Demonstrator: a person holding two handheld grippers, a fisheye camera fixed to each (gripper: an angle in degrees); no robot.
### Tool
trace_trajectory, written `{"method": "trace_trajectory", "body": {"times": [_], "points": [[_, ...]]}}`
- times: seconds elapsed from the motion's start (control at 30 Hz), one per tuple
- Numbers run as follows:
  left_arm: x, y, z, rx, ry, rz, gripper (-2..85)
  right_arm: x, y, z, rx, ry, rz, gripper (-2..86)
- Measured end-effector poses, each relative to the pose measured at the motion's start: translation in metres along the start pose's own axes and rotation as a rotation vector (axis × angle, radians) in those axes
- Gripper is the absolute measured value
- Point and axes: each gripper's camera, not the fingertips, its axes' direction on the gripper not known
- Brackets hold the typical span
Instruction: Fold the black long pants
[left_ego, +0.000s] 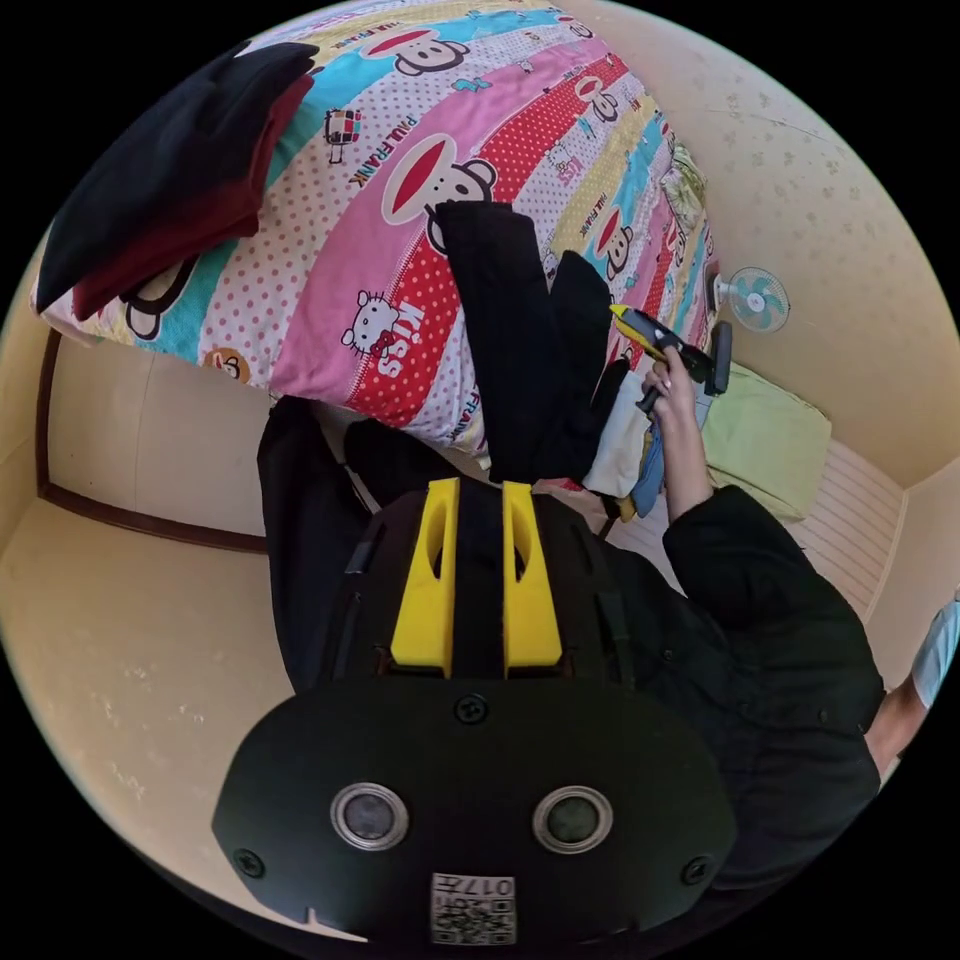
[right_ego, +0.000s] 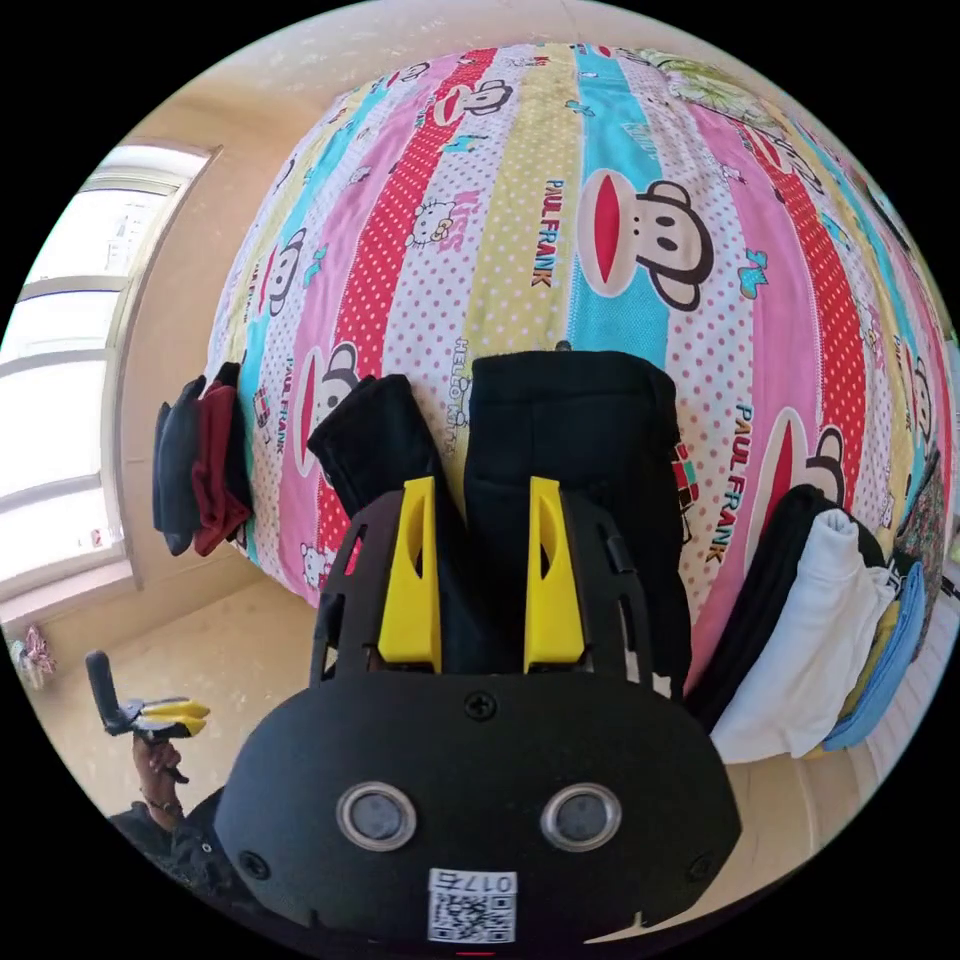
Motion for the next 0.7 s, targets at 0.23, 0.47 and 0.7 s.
{"method": "trace_trajectory", "body": {"times": [0.23, 0.47, 0.7], "points": [[-0.019, 0.024, 0.018, 0.016, 0.028, -0.046, 7.5, -0.079, 0.001, 0.137, -0.049, 0.557, -0.043, 15.9], [-0.054, 0.036, 0.017, 0.109, 0.126, -0.049, 7.5, -0.029, 0.068, 0.062, 0.002, 0.35, 0.005, 5.3], [-0.056, 0.03, 0.018, 0.144, 0.174, 0.176, 8.0, 0.029, 0.206, -0.143, 0.391, -0.396, -0.084, 3.9]]}}
